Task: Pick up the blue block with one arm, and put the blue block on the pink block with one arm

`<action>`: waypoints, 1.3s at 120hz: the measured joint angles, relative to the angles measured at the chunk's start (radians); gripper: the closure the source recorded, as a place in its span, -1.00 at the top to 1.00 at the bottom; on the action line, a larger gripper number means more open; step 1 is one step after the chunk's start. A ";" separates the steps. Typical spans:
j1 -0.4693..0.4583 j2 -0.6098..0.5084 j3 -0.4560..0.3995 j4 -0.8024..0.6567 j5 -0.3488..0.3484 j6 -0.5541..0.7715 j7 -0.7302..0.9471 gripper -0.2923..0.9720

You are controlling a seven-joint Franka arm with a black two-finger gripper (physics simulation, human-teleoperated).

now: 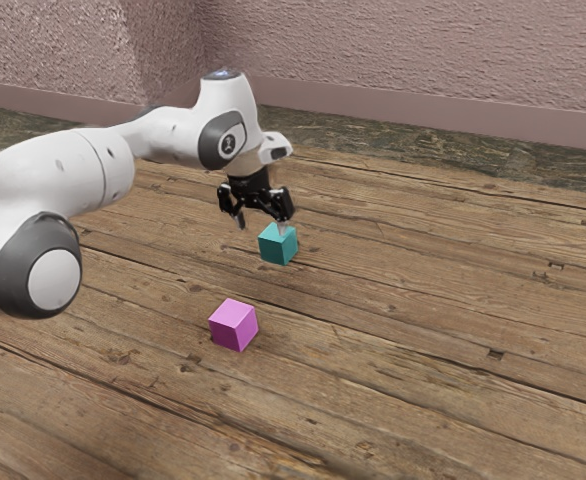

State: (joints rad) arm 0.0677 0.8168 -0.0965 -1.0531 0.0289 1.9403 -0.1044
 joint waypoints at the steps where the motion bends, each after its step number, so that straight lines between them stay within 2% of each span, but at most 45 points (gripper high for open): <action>1: 0.002 0.002 0.000 0.001 0.000 0.004 0.006 0.54; 21: 0.007 0.040 0.001 0.011 -0.017 0.084 0.104 0.54; 43: 0.009 0.123 -0.004 0.099 -0.024 0.181 0.184 0.54; 73: 0.014 0.142 0.020 0.103 -0.098 0.274 0.228 0.54; 100: 0.012 0.153 0.024 0.096 -0.112 0.312 0.241 0.54; 156: 0.009 0.155 0.058 0.037 -0.230 0.339 0.208 0.54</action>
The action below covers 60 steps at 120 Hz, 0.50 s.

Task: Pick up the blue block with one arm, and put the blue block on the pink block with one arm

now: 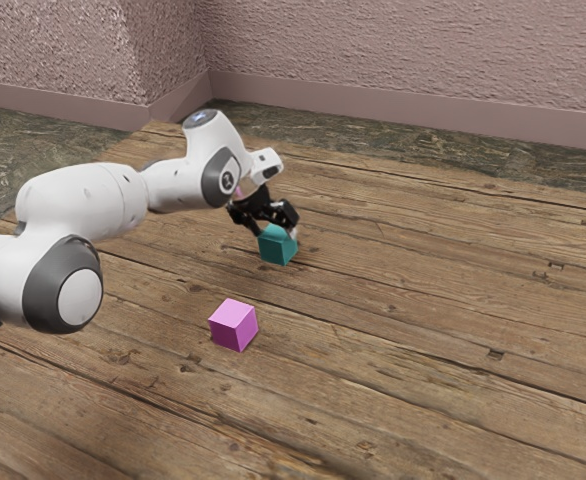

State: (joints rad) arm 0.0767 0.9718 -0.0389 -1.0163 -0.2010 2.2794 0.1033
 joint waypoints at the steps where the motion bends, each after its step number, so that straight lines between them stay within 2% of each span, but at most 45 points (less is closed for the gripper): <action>1: 0.000 0.000 0.001 -0.001 -0.001 0.000 -0.001 0.54; 60: -0.010 0.041 0.013 0.029 -0.008 0.028 -0.027 0.54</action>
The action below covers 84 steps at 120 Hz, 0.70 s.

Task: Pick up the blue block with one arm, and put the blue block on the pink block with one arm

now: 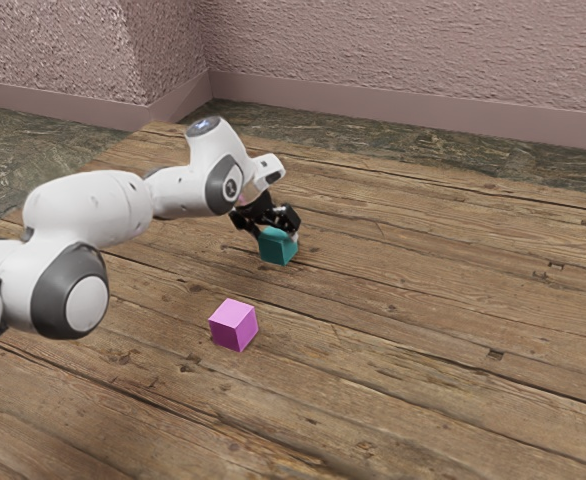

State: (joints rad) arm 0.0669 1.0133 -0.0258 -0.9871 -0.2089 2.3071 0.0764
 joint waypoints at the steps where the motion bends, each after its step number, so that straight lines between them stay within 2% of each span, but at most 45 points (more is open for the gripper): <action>1: 0.000 0.001 0.000 0.001 0.000 0.001 0.000 0.54; 57: 0.002 0.032 -0.005 0.007 -0.001 0.055 0.000 0.53; 84: 0.001 0.027 -0.006 -0.004 0.000 0.066 -0.009 -0.01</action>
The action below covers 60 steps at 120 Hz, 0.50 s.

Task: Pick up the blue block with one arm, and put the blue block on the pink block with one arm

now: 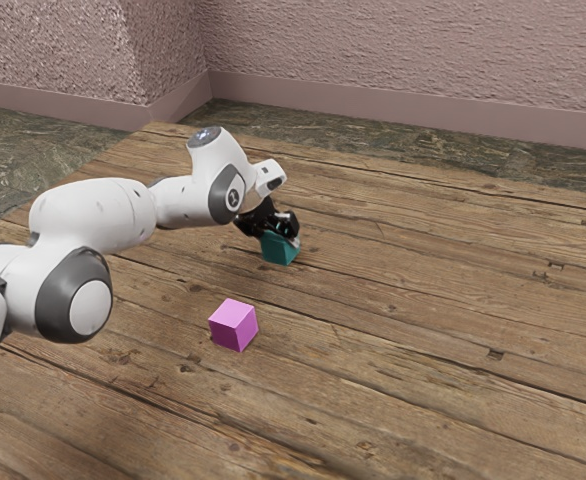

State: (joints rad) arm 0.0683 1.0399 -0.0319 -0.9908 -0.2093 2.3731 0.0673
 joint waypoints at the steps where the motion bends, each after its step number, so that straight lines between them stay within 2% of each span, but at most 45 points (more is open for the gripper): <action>1: 0.000 -0.001 0.000 0.000 0.000 0.000 -0.001 -0.01; 12: -0.011 -0.077 0.006 -0.083 0.001 0.003 -0.013 -0.10; 42: -0.038 -0.650 0.011 -0.756 0.013 0.006 -0.064 -0.15; 51: -0.044 -0.757 0.008 -0.895 0.015 0.004 -0.084 -0.15; 60: -0.049 -0.811 0.006 -0.972 0.016 0.001 -0.103 -0.14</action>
State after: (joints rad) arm 0.0194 0.2291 -0.0260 -1.9625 -0.1935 2.3741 -0.0358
